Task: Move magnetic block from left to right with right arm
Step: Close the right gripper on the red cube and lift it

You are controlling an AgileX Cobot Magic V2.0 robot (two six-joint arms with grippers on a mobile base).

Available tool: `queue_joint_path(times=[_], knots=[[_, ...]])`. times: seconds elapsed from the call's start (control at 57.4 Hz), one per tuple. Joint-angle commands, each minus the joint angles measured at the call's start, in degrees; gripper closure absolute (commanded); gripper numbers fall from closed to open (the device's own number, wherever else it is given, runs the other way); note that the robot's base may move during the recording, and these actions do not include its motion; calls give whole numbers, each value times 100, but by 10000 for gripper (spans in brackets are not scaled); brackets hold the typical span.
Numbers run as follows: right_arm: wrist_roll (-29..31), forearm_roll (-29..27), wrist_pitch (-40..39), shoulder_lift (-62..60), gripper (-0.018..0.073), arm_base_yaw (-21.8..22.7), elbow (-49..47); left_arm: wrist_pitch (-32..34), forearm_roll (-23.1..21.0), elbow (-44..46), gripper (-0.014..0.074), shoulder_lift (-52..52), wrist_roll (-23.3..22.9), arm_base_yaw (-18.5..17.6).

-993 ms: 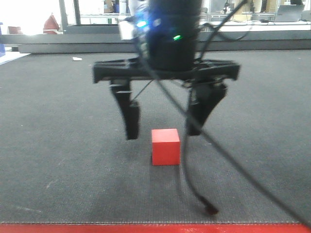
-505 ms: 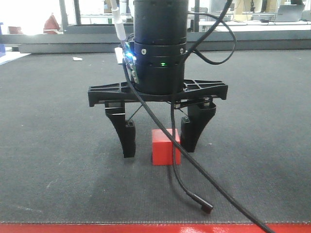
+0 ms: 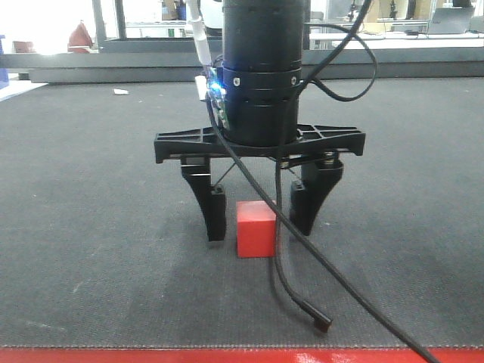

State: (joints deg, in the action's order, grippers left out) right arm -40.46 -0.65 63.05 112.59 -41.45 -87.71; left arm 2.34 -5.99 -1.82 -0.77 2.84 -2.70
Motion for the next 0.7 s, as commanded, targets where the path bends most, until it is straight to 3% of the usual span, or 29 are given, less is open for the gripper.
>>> queue_joint_path(times=[0.0,0.122,0.244,0.488,0.679], knots=[[-105,-8,28,-305,122,15,-135,523,-27,-7,722,-75,14,-36],[-187,-8,41,-305,245,15,-135,523,-27,-7,722,-75,14,-36],[-187,14,1,-305,307,9,-135,523,-27,-7,722,-75,14,-36],[-152,154,28,-481,307,9,-92,523,-27,-7,722,-75,14,-36],[496,234,-413,-1221,307,179,493,523,-27,-7,722,-75,14,-36]])
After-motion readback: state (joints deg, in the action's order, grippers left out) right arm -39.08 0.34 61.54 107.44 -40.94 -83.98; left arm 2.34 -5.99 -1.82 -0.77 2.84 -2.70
